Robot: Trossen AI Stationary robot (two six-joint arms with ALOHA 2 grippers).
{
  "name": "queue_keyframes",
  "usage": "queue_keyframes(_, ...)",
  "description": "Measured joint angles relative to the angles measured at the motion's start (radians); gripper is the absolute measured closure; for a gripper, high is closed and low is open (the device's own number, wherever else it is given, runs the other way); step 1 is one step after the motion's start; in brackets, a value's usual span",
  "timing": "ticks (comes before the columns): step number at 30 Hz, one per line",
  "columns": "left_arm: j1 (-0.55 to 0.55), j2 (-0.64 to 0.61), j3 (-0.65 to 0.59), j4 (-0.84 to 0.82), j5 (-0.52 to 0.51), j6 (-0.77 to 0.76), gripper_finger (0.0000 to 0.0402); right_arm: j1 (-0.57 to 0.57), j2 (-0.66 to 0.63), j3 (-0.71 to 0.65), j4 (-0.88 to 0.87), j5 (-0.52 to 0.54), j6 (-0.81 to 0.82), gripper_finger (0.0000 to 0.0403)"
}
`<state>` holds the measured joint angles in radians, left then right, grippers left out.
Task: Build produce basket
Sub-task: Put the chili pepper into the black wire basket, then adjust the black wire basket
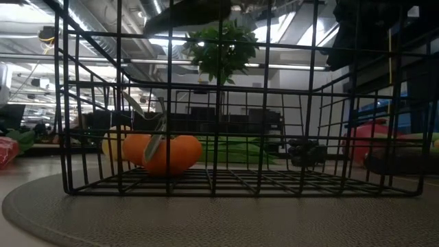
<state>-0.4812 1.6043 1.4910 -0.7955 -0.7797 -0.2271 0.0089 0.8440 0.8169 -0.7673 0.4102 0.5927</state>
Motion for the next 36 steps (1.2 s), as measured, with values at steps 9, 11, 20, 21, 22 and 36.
queue_keyframes(9, 0.036, 0.0, 0.0, 0.255, 0.211, 0.19, 0.0321, 0.0, 0.0, 0.0, -0.001, 0.0, 0.0, 0.0293)
queue_keyframes(11, 0.037, 0.0, 0.0, 0.282, 0.21, 0.21, 0.0311, 0.0, 0.0, 0.0, -0.001, 0.0, 0.0, 0.0293)
queue_keyframes(20, 0.02, 0.0, 0.0, 0.13, 0.207, 0.086, 0.0305, 0.0, 0.0, 0.0, -0.021, -0.001, -0.002, 0.0293)
queue_keyframes(21, 0.02, 0.0, 0.0, 0.075, 0.193, 0.035, 0.0305, 0.0, 0.0, 0.0, -0.022, -0.001, -0.002, 0.0293)
queue_keyframes(22, 0.02, 0.0, 0.0, 0.026, 0.175, -0.025, 0.0304, 0.0, 0.0, 0.0, -0.023, -0.001, -0.002, 0.0293)
queue_keyframes(36, 0.057, 0.072, -0.113, -0.074, 0.366, -0.257, 0.0307, 0.0, 0.0, 0.0, -0.023, -0.003, 0.006, 0.0293)
